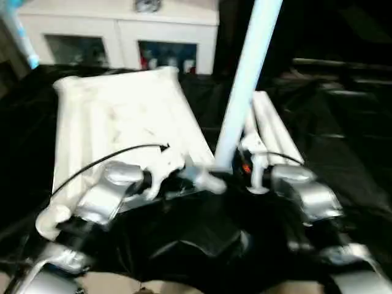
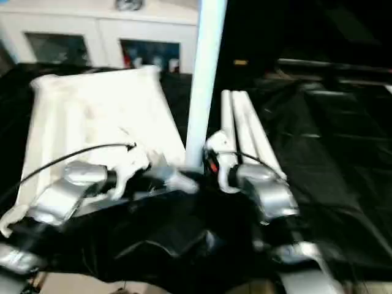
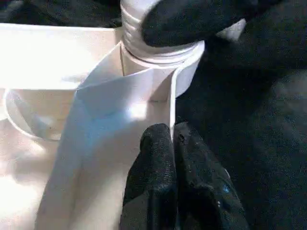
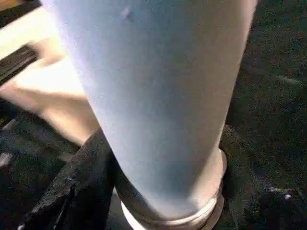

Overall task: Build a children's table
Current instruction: Rotate leg to tighten

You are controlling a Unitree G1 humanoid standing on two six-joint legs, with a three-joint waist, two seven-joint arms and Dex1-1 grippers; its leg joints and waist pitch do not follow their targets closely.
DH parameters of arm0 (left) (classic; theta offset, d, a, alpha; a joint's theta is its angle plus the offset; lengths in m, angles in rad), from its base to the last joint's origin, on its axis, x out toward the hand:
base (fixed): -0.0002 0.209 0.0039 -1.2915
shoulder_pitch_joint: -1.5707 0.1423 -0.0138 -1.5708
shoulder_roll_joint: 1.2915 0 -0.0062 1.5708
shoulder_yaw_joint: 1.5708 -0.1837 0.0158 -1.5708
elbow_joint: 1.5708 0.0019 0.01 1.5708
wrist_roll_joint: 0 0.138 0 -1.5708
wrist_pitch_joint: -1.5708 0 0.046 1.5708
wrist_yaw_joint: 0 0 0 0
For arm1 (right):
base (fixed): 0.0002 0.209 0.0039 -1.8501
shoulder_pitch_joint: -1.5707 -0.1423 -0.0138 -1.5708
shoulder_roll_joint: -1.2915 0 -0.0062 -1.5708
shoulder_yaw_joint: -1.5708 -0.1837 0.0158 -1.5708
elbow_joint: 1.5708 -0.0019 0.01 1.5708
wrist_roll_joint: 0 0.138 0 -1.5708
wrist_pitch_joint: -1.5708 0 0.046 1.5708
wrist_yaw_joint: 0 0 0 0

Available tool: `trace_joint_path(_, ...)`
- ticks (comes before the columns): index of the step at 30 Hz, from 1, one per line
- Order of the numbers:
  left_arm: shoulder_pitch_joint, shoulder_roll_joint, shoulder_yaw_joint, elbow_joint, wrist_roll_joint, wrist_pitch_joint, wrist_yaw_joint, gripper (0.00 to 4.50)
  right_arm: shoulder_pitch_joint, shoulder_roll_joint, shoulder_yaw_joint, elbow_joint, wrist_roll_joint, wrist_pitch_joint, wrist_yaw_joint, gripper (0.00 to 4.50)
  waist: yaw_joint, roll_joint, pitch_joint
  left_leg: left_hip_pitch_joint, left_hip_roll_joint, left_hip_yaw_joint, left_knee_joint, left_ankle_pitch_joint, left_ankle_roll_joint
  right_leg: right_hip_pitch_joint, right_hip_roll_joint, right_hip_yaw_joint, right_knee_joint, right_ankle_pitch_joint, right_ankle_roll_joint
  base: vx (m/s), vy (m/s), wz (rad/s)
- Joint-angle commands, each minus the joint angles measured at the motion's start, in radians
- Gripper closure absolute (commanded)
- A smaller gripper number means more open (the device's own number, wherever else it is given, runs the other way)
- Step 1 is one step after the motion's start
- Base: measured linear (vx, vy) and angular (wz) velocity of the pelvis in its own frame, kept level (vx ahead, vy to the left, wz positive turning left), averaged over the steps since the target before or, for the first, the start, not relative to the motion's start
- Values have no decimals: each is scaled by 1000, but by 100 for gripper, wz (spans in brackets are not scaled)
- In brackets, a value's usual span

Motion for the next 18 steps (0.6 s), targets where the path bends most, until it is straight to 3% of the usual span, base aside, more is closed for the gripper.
trace_joint_path(1,-55,-48,17,1,-4,16,69,450,3,56,39,73,4,28,-34,178,1,3,-48,13,43,-19,-70,-282,-18,32,-87,53,-96,-363,-168,0,0,0)
trace_joint_path(4,-112,-133,45,78,21,62,227,450,-68,143,6,207,-12,10,-192,178,-2,2,-51,14,42,-17,-66,-279,-17,30,-87,53,-95,-343,-176,0,0,0)
trace_joint_path(10,-119,-164,15,81,52,58,265,450,-127,191,-7,315,-30,-30,-251,178,0,2,-55,8,44,-18,-68,-247,5,37,-86,51,-88,-255,-188,0,0,0)
trace_joint_path(11,-119,-165,13,81,54,55,266,450,-133,194,-9,326,-30,-39,-248,122,1,3,-55,9,44,-17,-67,-245,7,37,-87,52,-88,-249,-190,0,0,0)
trace_joint_path(17,-96,-134,-2,49,39,-3,192,450,-167,194,-23,364,-37,-99,-210,64,-3,3,-53,7,44,-19,-70,-282,4,36,-88,51,-93,-311,-178,0,0,0)
trace_joint_path(18,-85,-119,-9,35,35,-22,161,450,-169,183,-11,359,-52,-119,-199,59,-3,8,-53,6,45,-20,-70,-281,3,35,-89,51,-92,-305,-180,0,0,0)
